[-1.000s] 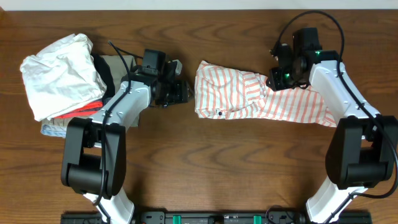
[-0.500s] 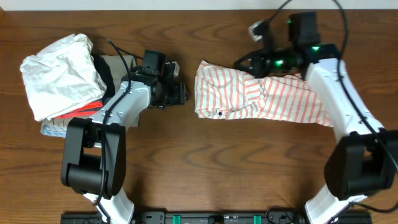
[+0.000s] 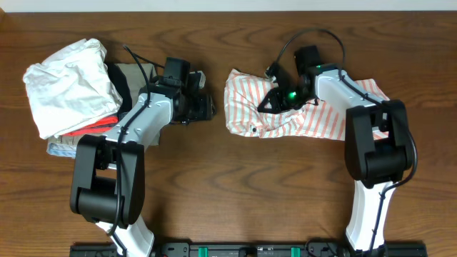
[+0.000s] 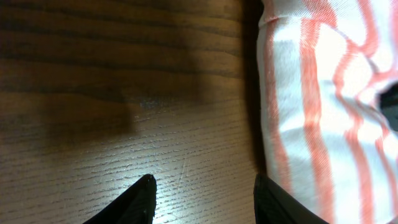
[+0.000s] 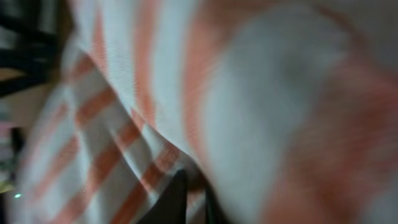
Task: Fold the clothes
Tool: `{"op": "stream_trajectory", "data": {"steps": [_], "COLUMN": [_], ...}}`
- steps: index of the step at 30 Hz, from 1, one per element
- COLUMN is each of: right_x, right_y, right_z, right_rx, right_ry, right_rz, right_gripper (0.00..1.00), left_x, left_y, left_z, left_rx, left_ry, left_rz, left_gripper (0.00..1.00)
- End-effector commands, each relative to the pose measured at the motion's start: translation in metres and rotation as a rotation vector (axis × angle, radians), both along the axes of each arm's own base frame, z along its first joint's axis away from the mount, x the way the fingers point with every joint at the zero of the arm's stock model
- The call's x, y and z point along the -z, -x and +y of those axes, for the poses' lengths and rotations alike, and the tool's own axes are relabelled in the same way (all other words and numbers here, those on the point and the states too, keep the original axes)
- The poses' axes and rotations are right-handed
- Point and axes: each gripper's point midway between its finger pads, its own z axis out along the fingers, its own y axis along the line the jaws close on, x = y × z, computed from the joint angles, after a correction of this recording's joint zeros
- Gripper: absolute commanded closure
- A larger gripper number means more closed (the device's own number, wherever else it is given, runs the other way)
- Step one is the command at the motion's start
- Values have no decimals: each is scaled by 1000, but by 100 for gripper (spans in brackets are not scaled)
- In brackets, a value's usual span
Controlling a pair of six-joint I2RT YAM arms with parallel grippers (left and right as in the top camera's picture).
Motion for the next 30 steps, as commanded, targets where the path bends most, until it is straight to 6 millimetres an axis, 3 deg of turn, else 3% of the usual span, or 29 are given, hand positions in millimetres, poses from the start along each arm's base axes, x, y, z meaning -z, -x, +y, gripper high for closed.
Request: {"op": "stream_trajectory", "data": {"steps": [1, 4, 8, 10, 14, 17, 20, 22, 26, 30], "right_x": [28, 30, 28, 18, -24, -74, -115, -131, -131, -100], "right_y": [-6, -8, -8, -9, -17, -22, -29, -33, -37, -31], "right_z": [-27, -29, -27, -21, -13, -9, -18, -31, -50, -52], "right_rx": [49, 54, 55, 47, 42, 24, 47, 82, 123, 115], "right_ry": [164, 189, 179, 135, 77, 39, 56, 111, 187, 208], "right_rz": [1, -8, -7, -12, -71, -166, -274, -331, -346, -273], "right_gripper": [84, 76, 78, 76, 74, 74, 73, 72, 74, 75], "left_x": [4, 4, 4, 4, 4, 4, 4, 4, 4, 4], "left_y": [1, 1, 1, 1, 1, 1, 1, 1, 1, 1], "left_z": [2, 2, 2, 2, 3, 3, 3, 3, 3, 3], "left_rx": [4, 4, 4, 4, 4, 4, 4, 4, 4, 4], "left_ry": [-13, -13, -13, -13, -13, -13, -13, -13, -13, -13], "left_rz": [6, 6, 5, 5, 5, 5, 5, 5, 4, 4], "left_gripper": [49, 49, 49, 49, 49, 49, 49, 49, 49, 49]}}
